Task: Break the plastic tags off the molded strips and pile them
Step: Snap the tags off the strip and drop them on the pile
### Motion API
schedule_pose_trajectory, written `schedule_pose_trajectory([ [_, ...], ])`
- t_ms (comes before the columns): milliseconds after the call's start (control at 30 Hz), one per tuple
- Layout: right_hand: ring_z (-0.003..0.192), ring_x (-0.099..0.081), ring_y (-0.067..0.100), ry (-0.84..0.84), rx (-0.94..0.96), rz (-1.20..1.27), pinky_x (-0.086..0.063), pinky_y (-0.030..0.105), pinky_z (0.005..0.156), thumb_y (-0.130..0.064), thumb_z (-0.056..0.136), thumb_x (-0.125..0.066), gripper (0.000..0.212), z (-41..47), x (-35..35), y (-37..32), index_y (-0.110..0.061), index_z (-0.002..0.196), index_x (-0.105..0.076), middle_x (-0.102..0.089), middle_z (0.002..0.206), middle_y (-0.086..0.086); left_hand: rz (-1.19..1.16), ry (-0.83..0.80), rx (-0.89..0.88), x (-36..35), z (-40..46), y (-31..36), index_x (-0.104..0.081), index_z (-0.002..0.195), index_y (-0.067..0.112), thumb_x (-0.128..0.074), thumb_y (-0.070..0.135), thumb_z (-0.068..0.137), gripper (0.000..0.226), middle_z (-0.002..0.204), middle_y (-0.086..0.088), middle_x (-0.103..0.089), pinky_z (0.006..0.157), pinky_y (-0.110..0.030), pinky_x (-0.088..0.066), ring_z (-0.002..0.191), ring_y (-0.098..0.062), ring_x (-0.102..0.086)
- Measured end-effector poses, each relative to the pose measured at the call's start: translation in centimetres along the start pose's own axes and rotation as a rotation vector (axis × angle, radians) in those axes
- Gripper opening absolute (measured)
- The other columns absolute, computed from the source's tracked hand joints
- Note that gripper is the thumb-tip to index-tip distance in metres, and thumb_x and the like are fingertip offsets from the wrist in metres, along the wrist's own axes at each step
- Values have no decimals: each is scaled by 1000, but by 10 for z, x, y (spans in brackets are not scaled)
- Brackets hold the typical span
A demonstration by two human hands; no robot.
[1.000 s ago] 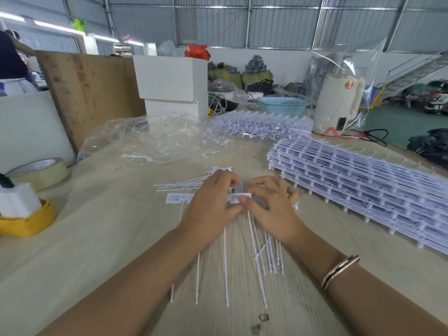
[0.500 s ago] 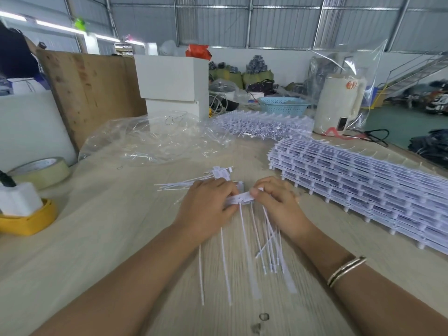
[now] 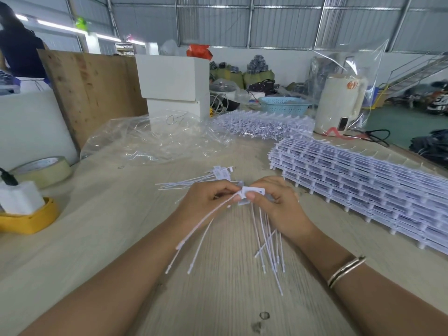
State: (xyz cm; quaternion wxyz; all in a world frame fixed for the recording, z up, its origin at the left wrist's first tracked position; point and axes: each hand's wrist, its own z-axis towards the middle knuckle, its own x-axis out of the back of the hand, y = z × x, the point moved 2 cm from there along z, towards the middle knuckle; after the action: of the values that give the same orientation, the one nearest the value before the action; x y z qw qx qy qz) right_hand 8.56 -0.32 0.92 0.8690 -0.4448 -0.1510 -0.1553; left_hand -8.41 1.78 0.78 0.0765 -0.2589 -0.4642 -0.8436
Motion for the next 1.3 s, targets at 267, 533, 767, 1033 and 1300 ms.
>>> schedule_pose_trajectory([
  [267, 100, -56, 20, 71, 4, 165, -42, 33, 91, -24, 85, -60, 14, -1, 4, 5, -35, 87, -69, -67, 89, -16, -330, 19, 153, -1, 2, 4, -69, 84, 24, -60, 18, 88, 12, 60, 4, -68, 62, -32, -55, 59, -5, -65],
  [533, 102, -53, 9, 155, -239, -164, -35, 37, 93, -30, 90, -60, 12, 5, 25, 30, -28, 80, -65, -58, 92, -11, -96, 149, 92, 11, -3, 1, -71, 91, 16, -73, 9, 79, 14, 82, -4, -70, 71, -23, -49, 75, -11, -62],
  [767, 117, -35, 14, 185, -215, -597, -11, 26, 78, -42, 89, -58, 31, 4, 18, 31, -32, 118, -62, -50, 121, -10, 364, 108, -88, 0, -3, -1, -64, 109, 19, -69, 18, 81, 28, 93, 7, -61, 78, -31, -46, 88, -14, -59],
  [1033, 108, -26, -2, 22, -24, -517, -9, 23, 84, -53, 87, -53, 30, -4, -12, 5, -31, 89, -73, -51, 105, -21, 372, 115, -152, -15, -6, 11, -46, 128, 13, -68, 22, 82, 52, 107, 3, -51, 68, -16, -32, 86, -2, -44],
  [1300, 105, -50, 22, 100, -230, -20, -25, 56, 102, -18, 89, -59, 30, 2, 7, 15, -32, 62, -59, -55, 85, -13, 489, 18, -165, -3, -10, 11, -53, 119, 17, -51, 17, 74, 45, 118, 4, -60, 89, -39, -46, 109, -19, -57],
])
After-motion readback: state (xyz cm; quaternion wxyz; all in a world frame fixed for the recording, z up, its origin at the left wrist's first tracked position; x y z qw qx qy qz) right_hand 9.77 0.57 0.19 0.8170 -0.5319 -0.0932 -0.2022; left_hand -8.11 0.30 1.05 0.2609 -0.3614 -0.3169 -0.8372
